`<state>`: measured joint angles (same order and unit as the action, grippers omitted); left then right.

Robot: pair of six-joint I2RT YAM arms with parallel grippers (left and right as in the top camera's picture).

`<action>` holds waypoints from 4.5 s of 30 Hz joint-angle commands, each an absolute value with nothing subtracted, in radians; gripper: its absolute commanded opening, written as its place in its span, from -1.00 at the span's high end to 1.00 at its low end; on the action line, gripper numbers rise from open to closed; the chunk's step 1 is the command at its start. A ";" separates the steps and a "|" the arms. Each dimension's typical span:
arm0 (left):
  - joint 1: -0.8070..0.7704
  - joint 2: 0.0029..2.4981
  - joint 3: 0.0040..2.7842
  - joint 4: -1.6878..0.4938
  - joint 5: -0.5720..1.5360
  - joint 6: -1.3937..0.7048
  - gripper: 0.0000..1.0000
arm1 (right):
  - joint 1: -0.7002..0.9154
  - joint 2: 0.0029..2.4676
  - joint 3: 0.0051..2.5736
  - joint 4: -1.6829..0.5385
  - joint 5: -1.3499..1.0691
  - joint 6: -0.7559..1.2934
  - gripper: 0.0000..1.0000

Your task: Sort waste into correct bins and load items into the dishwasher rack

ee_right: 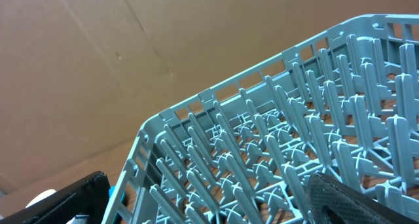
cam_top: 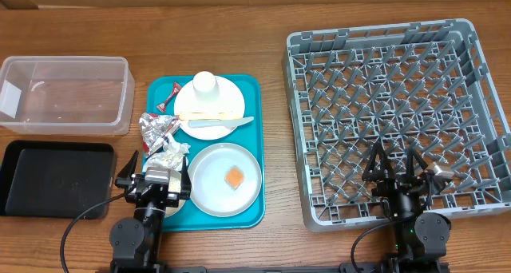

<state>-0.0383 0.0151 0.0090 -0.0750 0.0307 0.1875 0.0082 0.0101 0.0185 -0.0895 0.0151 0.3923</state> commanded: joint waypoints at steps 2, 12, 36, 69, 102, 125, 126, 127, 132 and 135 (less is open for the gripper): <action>-0.031 0.006 0.005 -0.075 0.042 0.199 -1.00 | 0.011 0.005 0.008 -0.082 0.017 0.389 -1.00; -0.031 0.006 0.005 -0.075 0.038 0.199 -1.00 | 0.011 0.005 0.008 -0.082 0.017 0.389 -1.00; -0.033 0.006 0.072 -0.027 0.713 -0.523 -1.00 | 0.011 0.005 0.008 -0.082 0.017 0.389 -1.00; -0.033 0.667 0.969 -1.111 0.311 -0.245 -1.00 | 0.011 0.005 0.008 -0.082 0.017 0.389 -1.00; -0.255 1.311 1.000 -1.261 -0.019 -0.636 -1.00 | 0.011 0.005 0.008 -0.082 0.017 0.389 -1.00; -0.255 1.438 0.838 -1.079 0.026 -0.598 -1.00 | 0.011 0.005 0.008 -0.082 0.017 0.389 -1.00; -0.255 1.439 0.828 -1.063 0.026 -0.599 -1.00 | 0.011 0.005 0.008 -0.082 0.017 0.389 -1.00; -0.255 1.439 0.817 -1.045 0.026 -0.599 -1.00 | 0.011 0.005 0.008 -0.082 0.017 0.389 -1.00; -0.255 1.440 0.794 -1.003 0.019 -0.607 -0.87 | 0.011 0.005 0.008 -0.082 0.017 0.389 -1.00; -0.255 1.440 0.794 -0.987 0.016 -0.606 -0.67 | 0.011 0.005 0.008 -0.082 0.017 0.389 -1.00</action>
